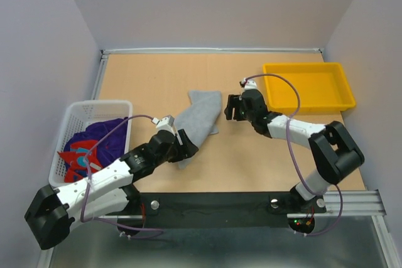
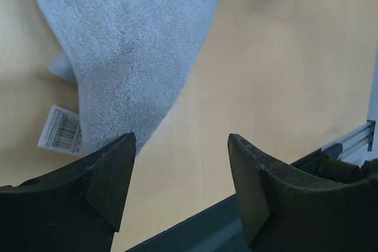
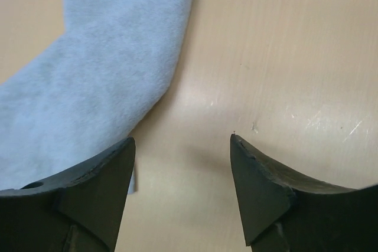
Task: Fold and stack the towels
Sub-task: Flatten out the crumpled towel
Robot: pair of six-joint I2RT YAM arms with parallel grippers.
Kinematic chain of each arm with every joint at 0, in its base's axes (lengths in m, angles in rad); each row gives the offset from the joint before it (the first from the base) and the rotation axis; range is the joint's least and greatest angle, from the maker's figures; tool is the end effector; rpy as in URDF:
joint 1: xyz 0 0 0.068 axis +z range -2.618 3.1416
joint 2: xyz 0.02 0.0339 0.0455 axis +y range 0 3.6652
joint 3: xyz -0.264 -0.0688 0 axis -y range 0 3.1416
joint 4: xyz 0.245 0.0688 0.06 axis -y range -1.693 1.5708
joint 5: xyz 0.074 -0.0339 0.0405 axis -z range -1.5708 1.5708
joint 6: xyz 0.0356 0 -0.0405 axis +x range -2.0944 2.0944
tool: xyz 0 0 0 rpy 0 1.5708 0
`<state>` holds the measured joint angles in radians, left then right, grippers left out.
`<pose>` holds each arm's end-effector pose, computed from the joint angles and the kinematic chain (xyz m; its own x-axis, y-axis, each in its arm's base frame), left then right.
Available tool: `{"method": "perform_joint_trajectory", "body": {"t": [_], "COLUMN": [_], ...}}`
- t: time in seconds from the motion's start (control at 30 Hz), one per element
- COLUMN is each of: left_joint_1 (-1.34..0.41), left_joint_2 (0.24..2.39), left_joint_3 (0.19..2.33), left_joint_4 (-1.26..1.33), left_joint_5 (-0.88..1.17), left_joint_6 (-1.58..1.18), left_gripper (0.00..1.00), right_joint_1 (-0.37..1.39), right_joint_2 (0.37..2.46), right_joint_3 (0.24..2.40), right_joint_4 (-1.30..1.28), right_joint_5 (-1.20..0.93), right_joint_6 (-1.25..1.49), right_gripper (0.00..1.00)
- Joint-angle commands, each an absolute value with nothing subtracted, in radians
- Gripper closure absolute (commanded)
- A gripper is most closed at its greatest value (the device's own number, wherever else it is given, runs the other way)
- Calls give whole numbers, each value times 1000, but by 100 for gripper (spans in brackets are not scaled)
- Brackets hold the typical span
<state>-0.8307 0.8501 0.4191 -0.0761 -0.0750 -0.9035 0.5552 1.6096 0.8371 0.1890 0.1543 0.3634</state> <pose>0.1295 -0.1379 0.2108 -0.7464 -0.3443 -0.5696 0.1711 0.7278 -0.6641 0.2907 0.1739 0.1891 -0.5840 0.0511 -0.8101 -0.2185 0.9513 0.2175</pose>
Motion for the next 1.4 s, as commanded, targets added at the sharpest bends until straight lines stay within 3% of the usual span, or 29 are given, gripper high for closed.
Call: {"method": "perform_joint_trajectory", "body": {"t": [0.0, 0.2, 0.57, 0.7, 0.8, 0.83, 0.87, 1.03, 1.27, 1.37], "left_joint_1": [-854, -873, -876, -876, -876, -876, -876, -876, -864, -862], "left_joint_2": [865, 775, 834, 862, 882, 884, 881, 851, 948, 1000], "left_joint_3": [449, 439, 385, 388, 400, 406, 426, 617, 942, 1018], "left_joint_4": [-124, -279, -193, -178, -172, -172, -181, -273, -390, -385], "left_joint_5": [-225, -370, -236, -226, -224, -227, -236, -340, -440, -440], "left_joint_6": [-985, -1042, -993, -983, -970, -965, -960, -896, -775, -733], "left_gripper": [26, 26, 31, 49, 69, 79, 99, 100, 100, 100], "right_joint_1": [552, 557, 600, 615, 617, 620, 620, 620, 620, 618], "right_joint_2": [1496, 1450, 1534, 1574, 1603, 1612, 1635, 1687, 1755, 1773], "right_joint_3": [764, 689, 657, 657, 655, 661, 667, 706, 732, 736], "right_joint_4": [186, 186, 244, 284, 337, 345, 351, 377, 405, 422], "right_joint_5": [51, -164, -181, -183, -186, -187, -190, -184, -164, -182], "right_joint_6": [413, 485, 494, 509, 521, 525, 525, 526, 525, 535], "right_gripper": [28, 28, 32, 33, 35, 36, 36, 37, 51, 53]}}
